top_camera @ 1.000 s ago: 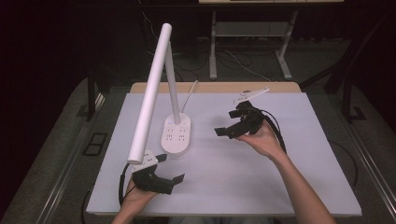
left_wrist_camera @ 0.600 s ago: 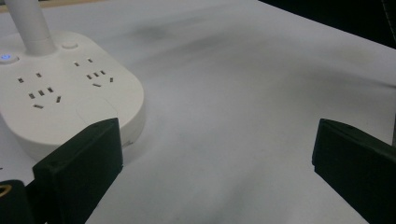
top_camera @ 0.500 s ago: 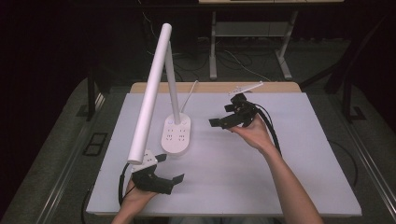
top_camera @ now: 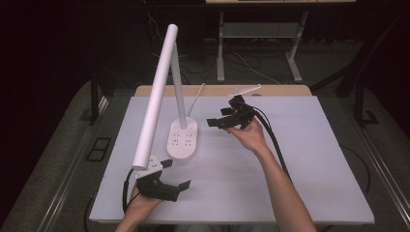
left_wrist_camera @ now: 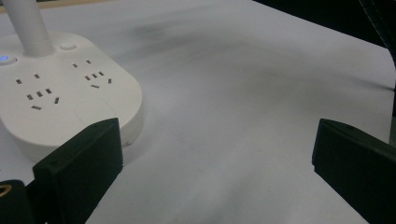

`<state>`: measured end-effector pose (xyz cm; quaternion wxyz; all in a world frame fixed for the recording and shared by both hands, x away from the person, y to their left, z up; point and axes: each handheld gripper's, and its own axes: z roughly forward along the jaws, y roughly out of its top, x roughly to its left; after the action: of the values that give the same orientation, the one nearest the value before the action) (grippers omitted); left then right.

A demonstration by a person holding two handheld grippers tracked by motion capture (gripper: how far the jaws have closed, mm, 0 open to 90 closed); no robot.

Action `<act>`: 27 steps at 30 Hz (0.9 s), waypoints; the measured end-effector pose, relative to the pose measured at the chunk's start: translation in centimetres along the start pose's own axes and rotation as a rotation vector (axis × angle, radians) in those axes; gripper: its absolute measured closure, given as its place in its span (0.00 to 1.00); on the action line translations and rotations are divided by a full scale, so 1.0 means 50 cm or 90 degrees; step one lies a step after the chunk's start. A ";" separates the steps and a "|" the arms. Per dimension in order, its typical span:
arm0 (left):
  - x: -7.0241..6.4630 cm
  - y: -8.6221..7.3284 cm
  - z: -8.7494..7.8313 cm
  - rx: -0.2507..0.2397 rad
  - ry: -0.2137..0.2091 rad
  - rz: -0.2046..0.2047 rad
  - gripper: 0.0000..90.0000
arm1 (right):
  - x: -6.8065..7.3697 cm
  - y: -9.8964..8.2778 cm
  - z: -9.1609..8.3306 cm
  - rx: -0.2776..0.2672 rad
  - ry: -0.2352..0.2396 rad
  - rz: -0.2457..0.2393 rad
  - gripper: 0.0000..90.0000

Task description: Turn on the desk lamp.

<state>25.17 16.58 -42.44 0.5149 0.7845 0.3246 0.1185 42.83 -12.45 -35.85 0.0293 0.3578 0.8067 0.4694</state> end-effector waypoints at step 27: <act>0.000 0.000 -0.002 -0.004 -0.004 -0.005 0.01 | -0.005 0.018 0.111 0.017 0.032 0.060 0.68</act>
<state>25.11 16.67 -42.42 0.5191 0.7818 0.3255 0.1153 45.61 -8.27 -38.31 -0.0183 0.3839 0.7955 0.4684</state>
